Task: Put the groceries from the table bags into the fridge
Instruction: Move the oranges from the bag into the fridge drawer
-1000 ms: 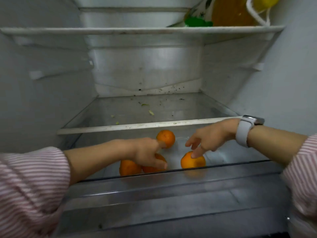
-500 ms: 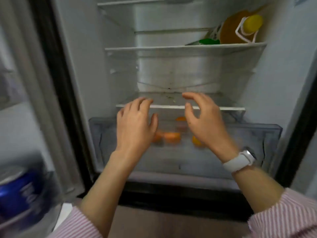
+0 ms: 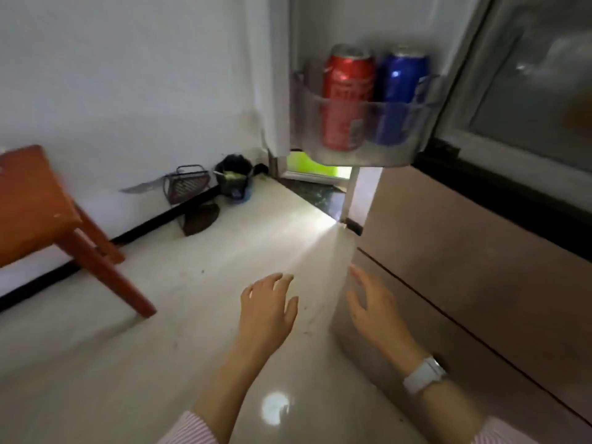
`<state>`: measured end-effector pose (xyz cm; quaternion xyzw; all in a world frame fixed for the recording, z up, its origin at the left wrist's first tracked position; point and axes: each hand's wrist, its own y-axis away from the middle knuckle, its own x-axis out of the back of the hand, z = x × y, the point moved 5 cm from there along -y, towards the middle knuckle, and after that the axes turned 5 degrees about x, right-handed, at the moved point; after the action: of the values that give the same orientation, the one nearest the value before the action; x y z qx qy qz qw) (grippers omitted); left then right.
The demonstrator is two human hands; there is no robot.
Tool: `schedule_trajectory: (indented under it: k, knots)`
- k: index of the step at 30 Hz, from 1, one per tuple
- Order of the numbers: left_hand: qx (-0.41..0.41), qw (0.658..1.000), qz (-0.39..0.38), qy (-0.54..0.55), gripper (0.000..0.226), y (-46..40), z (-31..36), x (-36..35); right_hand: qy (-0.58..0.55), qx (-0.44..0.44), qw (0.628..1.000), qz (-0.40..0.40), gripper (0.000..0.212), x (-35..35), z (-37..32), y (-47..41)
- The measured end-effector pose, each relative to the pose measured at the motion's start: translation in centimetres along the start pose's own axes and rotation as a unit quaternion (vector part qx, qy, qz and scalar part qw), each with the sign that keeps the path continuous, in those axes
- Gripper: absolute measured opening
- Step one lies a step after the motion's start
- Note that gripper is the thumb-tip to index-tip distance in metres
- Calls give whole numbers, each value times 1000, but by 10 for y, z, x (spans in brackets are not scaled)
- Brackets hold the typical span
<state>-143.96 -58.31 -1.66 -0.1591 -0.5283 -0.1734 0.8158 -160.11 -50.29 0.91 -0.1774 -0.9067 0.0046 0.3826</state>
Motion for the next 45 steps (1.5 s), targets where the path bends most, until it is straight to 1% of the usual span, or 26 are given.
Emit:
schedule_trajectory:
  k: [3, 6, 11, 15, 18, 21, 23, 25, 27, 30, 33, 39, 42, 45]
  knots:
    - [94, 995, -1, -36, 45, 24, -113, 26, 12, 34, 995, -88, 41, -87, -51, -22]
    - [176, 983, 24, -42, 47, 47, -219, 70, 40, 105, 986, -126, 38, -179, -121, -47]
    - [264, 959, 73, -70, 45, 83, -376, 167, 54, 202, 958, -196, 34, -326, -258, -74]
    - [321, 937, 108, -86, 42, 100, -476, 230, 55, 280, 928, -240, 33, -414, -352, -87]
    - [355, 923, 125, -75, 42, 103, -541, 257, 52, 303, 910, -279, 31, -471, -404, -105]
    - [380, 911, 148, -57, 40, 100, -599, 276, 40, 315, 892, -321, 32, -525, -450, -129]
    - [392, 907, 146, -47, 39, 91, -638, 285, 28, 318, 886, -337, 33, -562, -477, -150]
    - [401, 903, 149, -42, 37, 76, -681, 297, 22, 334, 880, -337, 33, -602, -504, -176]
    - [406, 898, 168, -37, 36, 56, -726, 315, 9, 352, 872, -340, 33, -641, -533, -207]
    - [430, 883, 183, -35, 36, 23, -795, 348, -7, 353, 864, -359, 34, -696, -582, -257]
    - [454, 871, 186, -34, 38, -5, -860, 381, -23, 365, 859, -359, 34, -749, -635, -301]
    - [498, 843, 205, 4, 37, -21, -965, 420, -32, 399, 832, -384, 33, -843, -725, -350]
    - [505, 838, 205, 21, 36, -33, -1029, 434, -34, 418, 824, -380, 31, -895, -762, -371]
    - [474, 851, 227, 12, 34, -54, -1097, 455, -17, 443, 822, -358, 33, -946, -801, -391]
